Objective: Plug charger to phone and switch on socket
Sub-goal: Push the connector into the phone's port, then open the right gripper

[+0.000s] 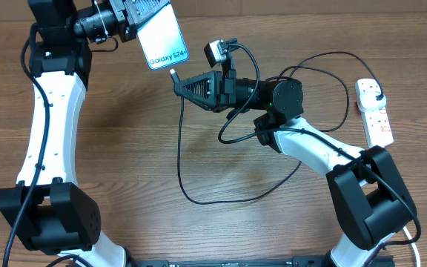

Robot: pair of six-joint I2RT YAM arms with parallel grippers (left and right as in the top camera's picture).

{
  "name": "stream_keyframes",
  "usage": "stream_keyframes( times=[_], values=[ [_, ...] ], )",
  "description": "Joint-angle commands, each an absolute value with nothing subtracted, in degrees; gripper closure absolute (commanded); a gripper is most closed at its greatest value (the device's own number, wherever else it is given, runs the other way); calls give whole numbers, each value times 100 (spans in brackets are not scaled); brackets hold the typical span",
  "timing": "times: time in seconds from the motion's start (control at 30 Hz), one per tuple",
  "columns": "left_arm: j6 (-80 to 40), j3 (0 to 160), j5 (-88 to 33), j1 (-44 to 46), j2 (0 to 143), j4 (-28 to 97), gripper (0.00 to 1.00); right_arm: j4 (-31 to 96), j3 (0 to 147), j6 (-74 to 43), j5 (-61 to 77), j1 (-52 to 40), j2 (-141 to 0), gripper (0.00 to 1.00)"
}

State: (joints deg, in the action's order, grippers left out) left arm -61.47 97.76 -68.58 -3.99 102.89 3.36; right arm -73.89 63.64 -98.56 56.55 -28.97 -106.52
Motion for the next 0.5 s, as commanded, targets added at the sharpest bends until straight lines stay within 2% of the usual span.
stream_keyframes(
  times=[0.0, 0.47],
  values=[
    [-6287, 9839, -7070, -390, 10274, 270, 96, -7432, 6431, -9878, 5570, -2888, -10648, 96],
    [-6259, 9839, -7161, -281, 10274, 270, 96, -7422, 6431, -9880, 5507, -2888, -10648, 96]
  ],
)
